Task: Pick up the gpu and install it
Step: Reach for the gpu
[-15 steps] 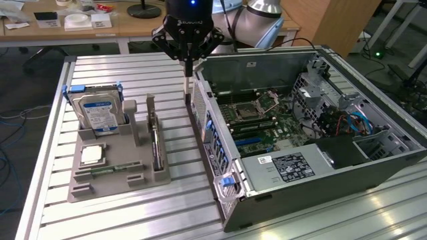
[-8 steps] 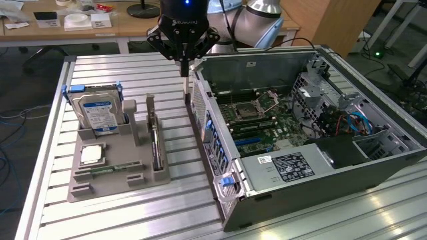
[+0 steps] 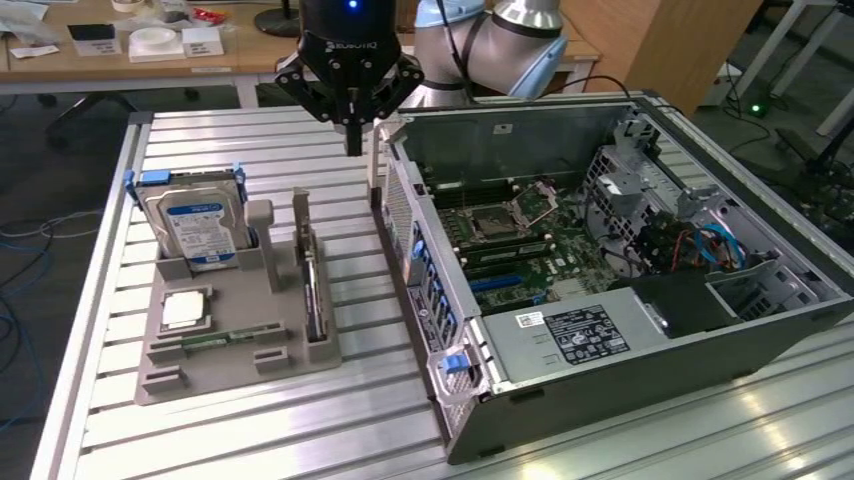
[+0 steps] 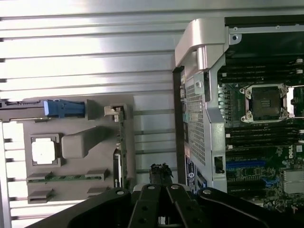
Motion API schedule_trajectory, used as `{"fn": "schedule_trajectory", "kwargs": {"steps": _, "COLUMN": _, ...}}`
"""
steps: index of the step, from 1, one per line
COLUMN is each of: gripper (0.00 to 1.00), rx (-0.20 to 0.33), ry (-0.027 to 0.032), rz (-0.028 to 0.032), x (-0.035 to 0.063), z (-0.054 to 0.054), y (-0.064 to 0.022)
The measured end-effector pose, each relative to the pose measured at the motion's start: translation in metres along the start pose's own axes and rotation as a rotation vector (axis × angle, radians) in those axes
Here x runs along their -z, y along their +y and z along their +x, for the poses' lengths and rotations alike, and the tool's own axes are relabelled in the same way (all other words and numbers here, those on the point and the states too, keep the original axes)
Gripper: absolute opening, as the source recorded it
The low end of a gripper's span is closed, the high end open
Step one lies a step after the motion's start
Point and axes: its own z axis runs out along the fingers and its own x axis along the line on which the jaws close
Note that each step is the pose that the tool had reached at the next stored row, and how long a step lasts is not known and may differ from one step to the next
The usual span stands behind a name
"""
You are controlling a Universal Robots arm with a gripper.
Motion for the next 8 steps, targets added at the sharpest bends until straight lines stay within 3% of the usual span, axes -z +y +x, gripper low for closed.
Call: {"fn": "schedule_trajectory", "kwargs": {"steps": 8, "gripper": 0.11, "rx": 0.000, "ry": -0.0001, "rz": 0.0000, "x": 0.0007, "z": 0.023, "y": -0.0031}}
